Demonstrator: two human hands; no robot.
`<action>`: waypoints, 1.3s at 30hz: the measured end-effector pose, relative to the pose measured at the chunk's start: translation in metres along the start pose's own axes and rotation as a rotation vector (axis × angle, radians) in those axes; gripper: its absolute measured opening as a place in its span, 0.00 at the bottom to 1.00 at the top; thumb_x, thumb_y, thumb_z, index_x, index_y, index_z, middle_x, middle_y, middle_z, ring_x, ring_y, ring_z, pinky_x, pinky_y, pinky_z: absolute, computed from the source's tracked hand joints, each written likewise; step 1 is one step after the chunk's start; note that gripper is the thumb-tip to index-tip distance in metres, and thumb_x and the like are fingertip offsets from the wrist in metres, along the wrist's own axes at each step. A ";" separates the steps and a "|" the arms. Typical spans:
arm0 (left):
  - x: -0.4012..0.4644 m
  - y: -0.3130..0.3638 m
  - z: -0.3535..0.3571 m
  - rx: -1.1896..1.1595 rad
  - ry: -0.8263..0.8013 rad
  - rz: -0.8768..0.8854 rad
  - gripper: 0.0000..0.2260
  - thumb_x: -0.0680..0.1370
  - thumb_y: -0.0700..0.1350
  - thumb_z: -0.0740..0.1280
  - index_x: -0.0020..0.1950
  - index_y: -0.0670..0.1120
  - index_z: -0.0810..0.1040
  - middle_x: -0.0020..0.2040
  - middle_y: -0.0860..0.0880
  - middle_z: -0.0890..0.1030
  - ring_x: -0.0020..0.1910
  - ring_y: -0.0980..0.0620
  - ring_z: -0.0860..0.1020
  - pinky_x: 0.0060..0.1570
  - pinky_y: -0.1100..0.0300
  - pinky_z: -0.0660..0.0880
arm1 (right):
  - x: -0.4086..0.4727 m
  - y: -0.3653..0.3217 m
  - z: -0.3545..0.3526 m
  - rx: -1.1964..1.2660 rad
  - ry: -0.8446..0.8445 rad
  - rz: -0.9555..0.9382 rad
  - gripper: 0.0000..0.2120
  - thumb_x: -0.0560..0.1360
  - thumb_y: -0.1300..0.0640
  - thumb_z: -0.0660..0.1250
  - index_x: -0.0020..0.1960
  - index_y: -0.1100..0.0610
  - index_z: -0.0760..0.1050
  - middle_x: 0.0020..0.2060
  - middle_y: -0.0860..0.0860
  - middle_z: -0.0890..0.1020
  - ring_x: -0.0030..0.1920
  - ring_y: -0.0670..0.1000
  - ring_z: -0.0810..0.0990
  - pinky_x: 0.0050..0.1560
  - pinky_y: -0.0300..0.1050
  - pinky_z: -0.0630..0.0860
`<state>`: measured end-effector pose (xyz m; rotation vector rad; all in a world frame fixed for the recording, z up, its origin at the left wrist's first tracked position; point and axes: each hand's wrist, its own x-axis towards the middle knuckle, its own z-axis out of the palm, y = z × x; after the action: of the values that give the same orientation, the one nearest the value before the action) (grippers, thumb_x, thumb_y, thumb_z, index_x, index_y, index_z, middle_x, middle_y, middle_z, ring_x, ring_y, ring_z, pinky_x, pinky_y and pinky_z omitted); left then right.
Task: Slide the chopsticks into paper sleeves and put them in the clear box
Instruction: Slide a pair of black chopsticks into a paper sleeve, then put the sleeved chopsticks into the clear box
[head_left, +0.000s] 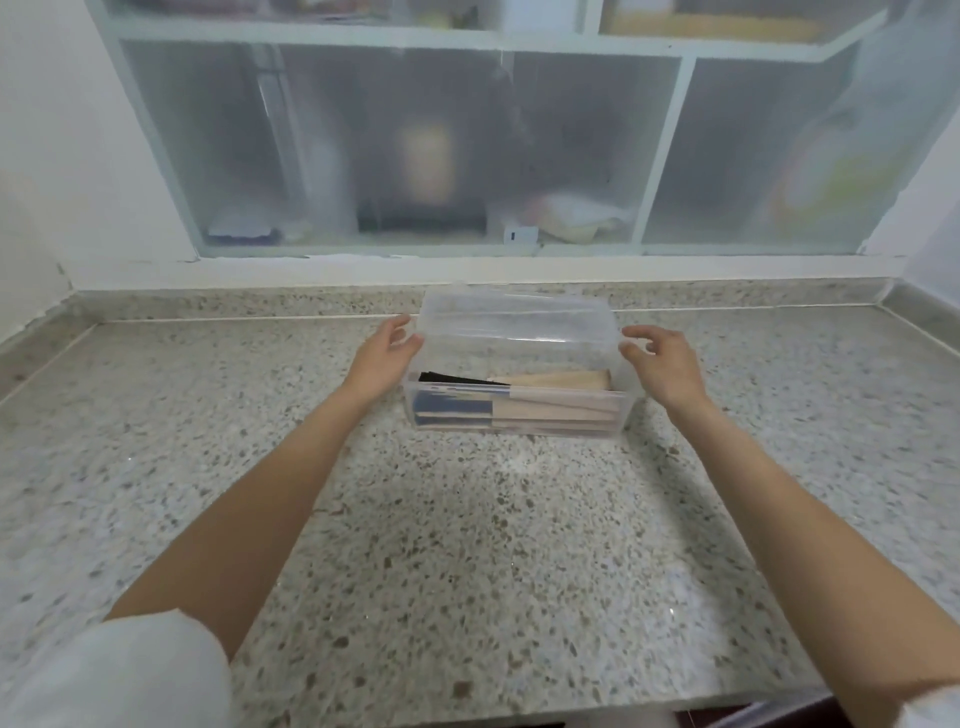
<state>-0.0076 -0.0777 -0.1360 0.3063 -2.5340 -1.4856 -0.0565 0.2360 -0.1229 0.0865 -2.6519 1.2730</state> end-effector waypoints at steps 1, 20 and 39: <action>0.005 0.003 0.000 -0.090 -0.031 -0.083 0.23 0.79 0.55 0.62 0.71 0.49 0.66 0.67 0.49 0.71 0.65 0.49 0.71 0.66 0.54 0.66 | 0.005 -0.002 0.001 0.083 -0.050 0.056 0.18 0.78 0.54 0.64 0.66 0.58 0.73 0.65 0.55 0.74 0.66 0.56 0.71 0.65 0.49 0.67; -0.024 0.021 -0.012 0.006 0.039 0.370 0.16 0.81 0.54 0.56 0.50 0.47 0.80 0.50 0.53 0.81 0.51 0.55 0.77 0.55 0.60 0.69 | -0.027 -0.010 -0.021 0.216 0.033 -0.243 0.27 0.83 0.46 0.46 0.50 0.58 0.81 0.49 0.49 0.81 0.52 0.42 0.76 0.55 0.32 0.65; -0.043 -0.022 -0.014 0.758 0.300 0.608 0.07 0.74 0.40 0.69 0.51 0.46 0.80 0.49 0.47 0.83 0.45 0.44 0.81 0.48 0.52 0.73 | -0.054 -0.002 0.039 -0.401 -0.167 -0.453 0.20 0.82 0.56 0.56 0.74 0.53 0.63 0.74 0.54 0.62 0.76 0.55 0.54 0.74 0.51 0.53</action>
<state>0.0396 -0.0887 -0.1512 -0.1384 -2.4907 -0.2250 -0.0089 0.2025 -0.1560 0.7106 -2.7417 0.6065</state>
